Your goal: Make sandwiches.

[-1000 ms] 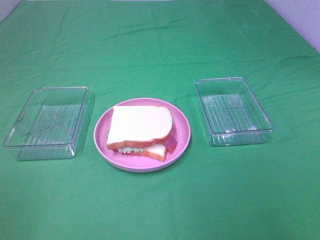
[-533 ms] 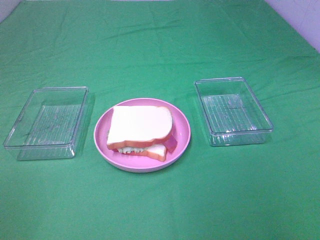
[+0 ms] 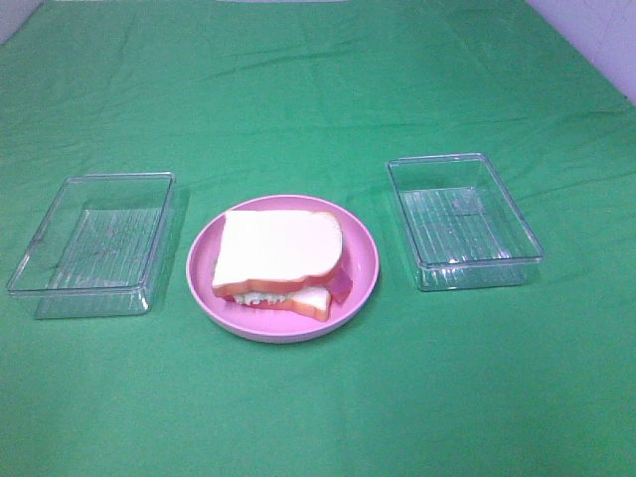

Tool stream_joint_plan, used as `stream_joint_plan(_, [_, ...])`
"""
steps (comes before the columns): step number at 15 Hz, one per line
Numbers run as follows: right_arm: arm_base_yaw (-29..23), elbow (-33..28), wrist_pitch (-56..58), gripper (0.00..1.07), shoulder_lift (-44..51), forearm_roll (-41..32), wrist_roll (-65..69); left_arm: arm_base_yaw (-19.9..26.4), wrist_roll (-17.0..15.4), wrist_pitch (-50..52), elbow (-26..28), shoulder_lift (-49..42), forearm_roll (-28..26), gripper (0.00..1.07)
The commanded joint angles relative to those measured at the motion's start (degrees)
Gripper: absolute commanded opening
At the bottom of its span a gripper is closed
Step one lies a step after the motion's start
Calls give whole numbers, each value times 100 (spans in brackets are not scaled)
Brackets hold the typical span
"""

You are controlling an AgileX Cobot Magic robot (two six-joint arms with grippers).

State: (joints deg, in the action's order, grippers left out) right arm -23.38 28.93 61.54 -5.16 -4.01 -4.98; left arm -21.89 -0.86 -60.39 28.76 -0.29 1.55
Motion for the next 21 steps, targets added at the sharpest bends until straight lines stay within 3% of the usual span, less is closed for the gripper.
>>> stream_joint_plan(1, [0, 6, -80, 76, 34, 23, -86, 773, 11, 46, -11, -126, -29, 67])
stream_joint_plan(4, [315, 6, -80, 76, 34, -11, -86, 1799, 11, 46, -11, -126, -29, 67])
stream_joint_plan(6, [1049, 6, -80, 76, 34, -17, -86, 2223, 11, 46, -11, -126, -29, 67])
stream_joint_plan(10, [2412, 6, -80, 76, 206, -11, -86, 2452, 11, 46, -11, -126, -29, 67])
stream_joint_plan(11, [2773, 6, -80, 76, 619, -11, -86, 2452, 11, 46, -11, -126, -29, 67])
stream_joint_plan(21, [2796, 6, -80, 76, 636, -74, -86, 2452, 11, 46, -11, -115, -29, 67])
